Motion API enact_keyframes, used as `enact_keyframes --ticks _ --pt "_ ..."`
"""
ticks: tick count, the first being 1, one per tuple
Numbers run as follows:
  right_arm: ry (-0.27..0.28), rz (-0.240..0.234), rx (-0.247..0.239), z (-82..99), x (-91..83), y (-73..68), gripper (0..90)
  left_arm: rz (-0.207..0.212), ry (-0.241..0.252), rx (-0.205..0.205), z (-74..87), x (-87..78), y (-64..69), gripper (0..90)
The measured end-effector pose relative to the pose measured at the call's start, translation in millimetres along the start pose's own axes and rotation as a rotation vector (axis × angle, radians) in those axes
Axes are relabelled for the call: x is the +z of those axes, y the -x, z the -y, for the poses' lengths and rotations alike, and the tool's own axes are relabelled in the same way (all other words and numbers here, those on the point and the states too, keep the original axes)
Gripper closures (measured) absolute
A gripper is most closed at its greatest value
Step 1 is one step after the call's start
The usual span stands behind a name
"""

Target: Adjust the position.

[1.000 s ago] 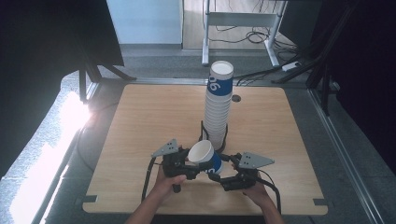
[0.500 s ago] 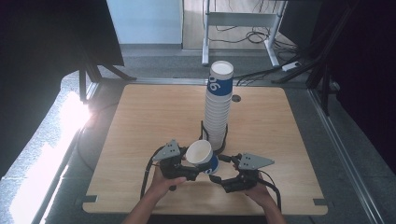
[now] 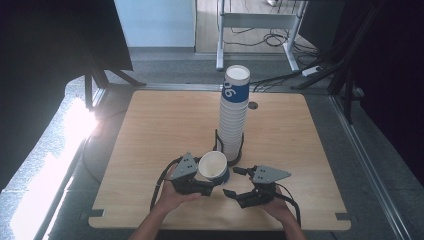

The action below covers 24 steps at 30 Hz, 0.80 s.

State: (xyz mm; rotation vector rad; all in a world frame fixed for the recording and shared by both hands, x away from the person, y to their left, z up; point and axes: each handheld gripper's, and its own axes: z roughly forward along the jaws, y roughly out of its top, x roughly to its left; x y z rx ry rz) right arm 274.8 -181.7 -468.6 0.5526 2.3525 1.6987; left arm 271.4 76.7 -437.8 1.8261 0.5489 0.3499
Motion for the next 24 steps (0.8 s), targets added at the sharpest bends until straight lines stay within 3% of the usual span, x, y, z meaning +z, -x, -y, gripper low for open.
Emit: enact_keyframes --ticks 3,10,24 --pt "-0.026 0.018 -0.022 0.7 2.4 -1.2 18.8 -0.027 -0.020 0.048 -1.7 0.1 4.4 20.5" --pt "-0.060 0.027 -0.063 0.8 10.4 -7.6 18.2 -0.047 -0.093 0.154 -2.7 5.0 14.8 20.4" --pt "-0.091 0.053 -0.129 3.5 26.9 -16.7 18.9 0.001 -0.208 0.249 1.0 17.3 26.0 20.2"
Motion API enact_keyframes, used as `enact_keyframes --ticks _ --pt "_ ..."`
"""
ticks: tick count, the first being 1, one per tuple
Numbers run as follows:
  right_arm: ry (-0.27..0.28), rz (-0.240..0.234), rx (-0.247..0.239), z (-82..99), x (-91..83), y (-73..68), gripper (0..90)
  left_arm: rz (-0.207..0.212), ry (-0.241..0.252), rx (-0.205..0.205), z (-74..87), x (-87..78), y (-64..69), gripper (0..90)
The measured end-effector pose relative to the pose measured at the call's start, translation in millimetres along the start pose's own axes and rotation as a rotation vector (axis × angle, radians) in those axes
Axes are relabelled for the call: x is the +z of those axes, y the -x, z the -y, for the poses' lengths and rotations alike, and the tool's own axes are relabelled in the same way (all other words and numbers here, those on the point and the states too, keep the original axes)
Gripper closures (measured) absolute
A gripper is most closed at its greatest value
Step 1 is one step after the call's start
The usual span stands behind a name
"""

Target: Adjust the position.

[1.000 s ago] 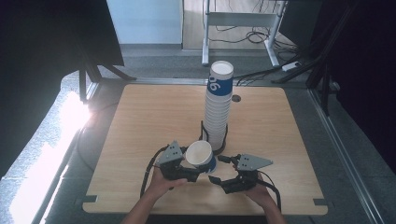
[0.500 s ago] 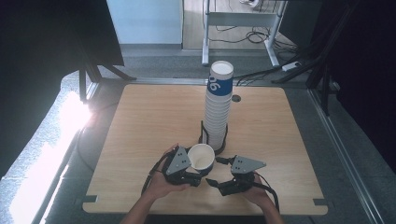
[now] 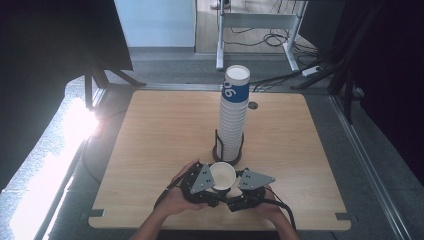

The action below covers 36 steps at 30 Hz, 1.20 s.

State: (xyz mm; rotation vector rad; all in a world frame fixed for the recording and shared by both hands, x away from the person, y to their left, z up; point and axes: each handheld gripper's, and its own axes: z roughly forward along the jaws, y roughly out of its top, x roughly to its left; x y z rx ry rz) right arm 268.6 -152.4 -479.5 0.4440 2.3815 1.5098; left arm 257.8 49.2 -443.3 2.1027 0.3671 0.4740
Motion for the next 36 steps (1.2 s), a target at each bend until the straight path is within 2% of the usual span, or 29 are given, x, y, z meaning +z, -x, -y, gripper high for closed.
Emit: enact_keyframes --ticks 6,18,23,31,33,36 --pt "-0.014 0.030 -0.047 1.9 4.2 -3.5 25.3 0.016 -0.005 -0.004 0.5 1.3 0.6 19.8" --pt "-0.011 0.028 -0.049 3.4 2.2 -2.1 26.8 0.021 0.014 -0.034 1.2 1.7 -0.6 16.8" --pt "0.005 0.039 -0.021 5.1 -1.0 2.0 27.0 0.032 0.062 -0.066 -0.5 -5.1 -3.6 14.4" --pt "0.044 0.066 0.026 6.1 -11.5 10.3 27.0 0.060 0.178 -0.140 -1.1 -22.3 -13.5 12.3" --pt "0.050 0.073 0.034 6.4 -13.3 12.0 27.0 0.050 0.191 -0.155 -0.1 -25.1 -16.6 12.4" --pt "0.060 0.081 0.043 6.5 -15.6 13.6 27.0 0.007 0.192 -0.171 2.4 -27.7 -21.3 12.5"
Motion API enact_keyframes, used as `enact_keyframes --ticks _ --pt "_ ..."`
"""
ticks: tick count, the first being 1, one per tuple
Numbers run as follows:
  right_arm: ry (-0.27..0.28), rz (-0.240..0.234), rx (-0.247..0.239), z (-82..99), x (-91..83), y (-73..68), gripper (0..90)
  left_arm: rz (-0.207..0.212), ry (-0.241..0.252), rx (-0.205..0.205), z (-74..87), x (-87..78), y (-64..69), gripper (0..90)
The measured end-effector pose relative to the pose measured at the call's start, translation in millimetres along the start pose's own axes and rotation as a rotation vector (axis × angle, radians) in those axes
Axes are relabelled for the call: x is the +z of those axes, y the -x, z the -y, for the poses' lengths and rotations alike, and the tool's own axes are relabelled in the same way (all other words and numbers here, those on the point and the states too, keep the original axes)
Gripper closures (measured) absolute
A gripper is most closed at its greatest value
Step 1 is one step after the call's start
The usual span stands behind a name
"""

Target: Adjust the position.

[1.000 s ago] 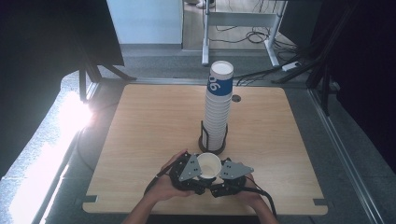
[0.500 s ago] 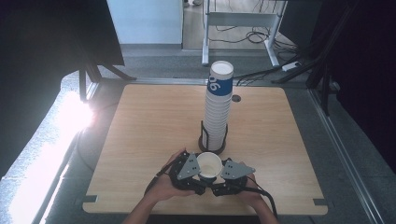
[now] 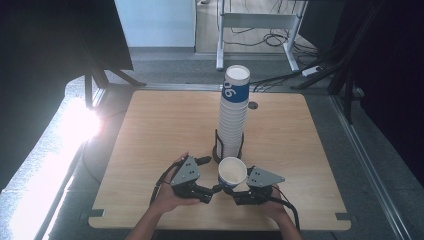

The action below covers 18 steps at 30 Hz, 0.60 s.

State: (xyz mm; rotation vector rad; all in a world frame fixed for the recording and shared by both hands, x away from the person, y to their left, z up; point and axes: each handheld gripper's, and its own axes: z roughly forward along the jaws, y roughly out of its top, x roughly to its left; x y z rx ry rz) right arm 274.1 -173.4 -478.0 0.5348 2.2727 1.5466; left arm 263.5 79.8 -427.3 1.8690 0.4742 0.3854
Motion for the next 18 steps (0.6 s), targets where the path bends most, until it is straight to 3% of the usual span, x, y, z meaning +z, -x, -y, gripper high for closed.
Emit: enact_keyframes --ticks 6,10,18 --pt "0.018 0.024 0.011 -0.3 -4.4 3.5 27.0 -0.110 -0.022 -0.032 4.5 -0.7 -9.2 13.5" --pt "0.029 0.041 0.020 -0.5 -7.8 6.6 26.9 -0.138 -0.032 -0.053 7.4 -0.3 -13.8 14.0" --pt "0.053 0.072 0.032 -1.9 -14.9 12.0 26.9 -0.163 -0.072 -0.049 11.4 3.3 -15.4 14.4"
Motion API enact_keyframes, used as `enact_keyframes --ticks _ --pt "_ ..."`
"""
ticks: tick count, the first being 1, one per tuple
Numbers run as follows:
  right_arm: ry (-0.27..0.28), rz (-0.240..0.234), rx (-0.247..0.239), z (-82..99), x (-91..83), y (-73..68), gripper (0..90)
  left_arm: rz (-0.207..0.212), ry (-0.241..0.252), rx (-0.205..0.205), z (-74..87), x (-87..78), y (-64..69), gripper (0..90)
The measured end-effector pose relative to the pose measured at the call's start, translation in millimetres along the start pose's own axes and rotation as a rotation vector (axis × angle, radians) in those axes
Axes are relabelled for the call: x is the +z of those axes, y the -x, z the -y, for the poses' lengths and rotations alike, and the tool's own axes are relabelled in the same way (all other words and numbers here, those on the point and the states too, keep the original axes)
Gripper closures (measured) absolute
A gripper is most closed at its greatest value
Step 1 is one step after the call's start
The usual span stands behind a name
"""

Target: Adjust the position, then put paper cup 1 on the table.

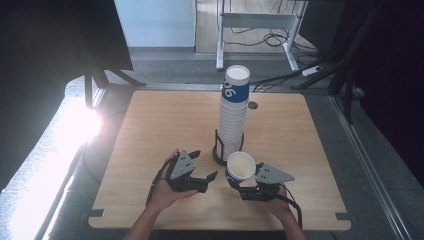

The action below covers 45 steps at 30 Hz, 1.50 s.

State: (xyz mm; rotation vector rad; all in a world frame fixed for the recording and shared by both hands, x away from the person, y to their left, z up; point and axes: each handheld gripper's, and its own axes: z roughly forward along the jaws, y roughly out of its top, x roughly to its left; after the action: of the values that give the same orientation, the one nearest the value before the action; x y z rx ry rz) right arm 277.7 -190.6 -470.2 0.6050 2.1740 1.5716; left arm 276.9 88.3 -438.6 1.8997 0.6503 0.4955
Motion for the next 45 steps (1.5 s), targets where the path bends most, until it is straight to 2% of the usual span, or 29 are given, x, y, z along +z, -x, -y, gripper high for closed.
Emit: enact_keyframes --ticks 4,10,15,23,26,32,45 --pt "0.015 0.019 0.005 -2.0 -4.6 4.1 26.9 -0.011 -0.010 -0.005 1.8 1.1 -0.1 14.4" --pt "0.035 0.075 0.017 -4.4 -15.2 14.7 26.9 -0.028 -0.010 -0.018 2.2 -0.1 -2.7 14.4" --pt "0.043 0.138 0.046 -2.5 -26.5 29.9 26.9 -0.031 -0.018 -0.030 3.4 1.1 -4.5 14.4" --pt "0.040 0.239 0.094 4.5 -41.5 55.3 27.0 -0.025 -0.039 -0.022 5.0 4.5 -2.3 14.4" --pt "0.038 0.264 0.102 6.0 -43.9 61.0 27.0 -0.024 -0.045 -0.020 5.4 5.7 -1.9 14.4" --pt "0.005 0.307 0.114 10.9 -43.5 74.5 27.0 -0.025 -0.061 -0.015 6.6 8.0 -0.9 14.3" --pt "-0.088 0.375 0.149 17.6 -25.7 107.3 27.0 -0.030 -0.059 -0.036 7.1 3.4 -5.4 14.4"
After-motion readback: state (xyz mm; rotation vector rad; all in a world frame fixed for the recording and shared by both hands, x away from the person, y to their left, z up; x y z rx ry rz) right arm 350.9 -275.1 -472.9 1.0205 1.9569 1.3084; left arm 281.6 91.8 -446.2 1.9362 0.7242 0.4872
